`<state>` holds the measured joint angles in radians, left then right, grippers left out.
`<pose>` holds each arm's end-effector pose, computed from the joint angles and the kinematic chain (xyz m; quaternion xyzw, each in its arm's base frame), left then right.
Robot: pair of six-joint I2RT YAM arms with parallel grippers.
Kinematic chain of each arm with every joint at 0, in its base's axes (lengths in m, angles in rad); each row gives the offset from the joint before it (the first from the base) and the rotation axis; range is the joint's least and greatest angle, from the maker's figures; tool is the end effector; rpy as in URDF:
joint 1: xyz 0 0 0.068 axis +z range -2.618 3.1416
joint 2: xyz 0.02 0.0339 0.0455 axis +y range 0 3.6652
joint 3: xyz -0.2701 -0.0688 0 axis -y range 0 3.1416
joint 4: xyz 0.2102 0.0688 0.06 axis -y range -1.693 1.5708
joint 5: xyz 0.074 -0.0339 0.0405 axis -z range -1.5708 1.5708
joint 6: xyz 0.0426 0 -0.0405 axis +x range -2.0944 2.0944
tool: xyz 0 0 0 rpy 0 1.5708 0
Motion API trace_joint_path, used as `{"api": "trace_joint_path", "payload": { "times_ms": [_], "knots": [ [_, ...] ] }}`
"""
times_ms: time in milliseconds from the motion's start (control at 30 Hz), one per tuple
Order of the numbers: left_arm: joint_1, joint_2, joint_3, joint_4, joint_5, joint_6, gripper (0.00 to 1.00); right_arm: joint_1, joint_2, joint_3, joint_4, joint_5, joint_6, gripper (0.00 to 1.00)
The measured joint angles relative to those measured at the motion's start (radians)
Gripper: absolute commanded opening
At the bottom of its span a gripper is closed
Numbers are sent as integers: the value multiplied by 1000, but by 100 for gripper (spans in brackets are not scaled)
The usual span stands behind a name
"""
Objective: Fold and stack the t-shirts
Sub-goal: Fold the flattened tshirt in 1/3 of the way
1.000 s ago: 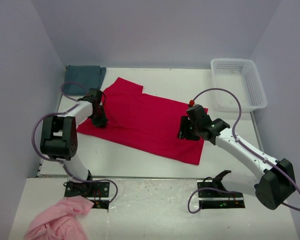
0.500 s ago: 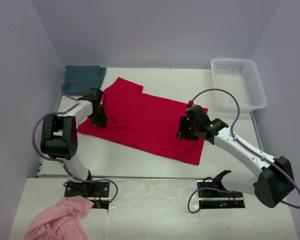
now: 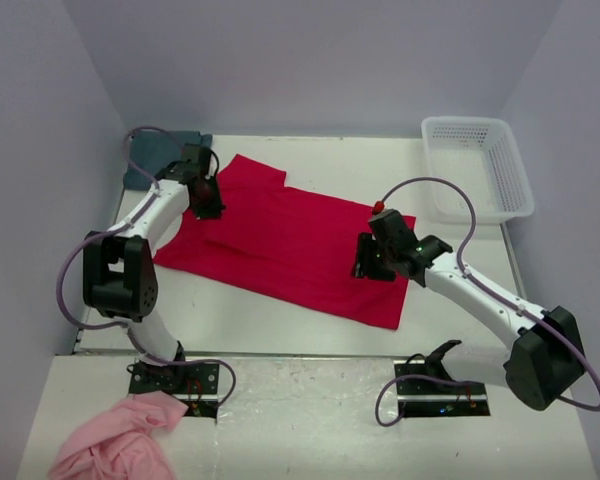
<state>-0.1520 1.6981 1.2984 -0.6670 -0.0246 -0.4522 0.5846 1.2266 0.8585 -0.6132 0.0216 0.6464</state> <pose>0.3240 -0.0486 0.2528 -0.1478 0.9570 -0.0628 0.2416 0.1768 0.1159 0.2512 0.0327 0.9563 0.1593 0.2431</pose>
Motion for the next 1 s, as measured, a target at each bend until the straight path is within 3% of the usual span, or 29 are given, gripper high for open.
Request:
{"api": "trace_joint_path", "payload": {
  "times_ms": [300,333,367,400,500,633,733,1000],
  "knots": [
    [-150,411,439,-32,36,11,0,0,39,11,2,-13,1,49],
    [-169,415,438,-37,29,11,8,0,40,11,2,-13,1,49],
    [-186,410,427,-48,18,10,23,0,40,11,2,-13,0,49],
    [-200,382,391,-37,5,8,45,0,40,11,0,-13,0,50],
    [-204,232,222,-33,-32,-9,50,0,40,11,0,-12,-1,50],
    [-111,-6,33,-46,-57,-8,41,0,40,11,1,-13,-4,50],
    [-22,-96,-60,-27,-72,-1,33,0,40,11,2,-13,-6,50],
    [2,-11,-203,-1,-18,2,30,0,17,11,0,-13,-15,50]
  ]
}}
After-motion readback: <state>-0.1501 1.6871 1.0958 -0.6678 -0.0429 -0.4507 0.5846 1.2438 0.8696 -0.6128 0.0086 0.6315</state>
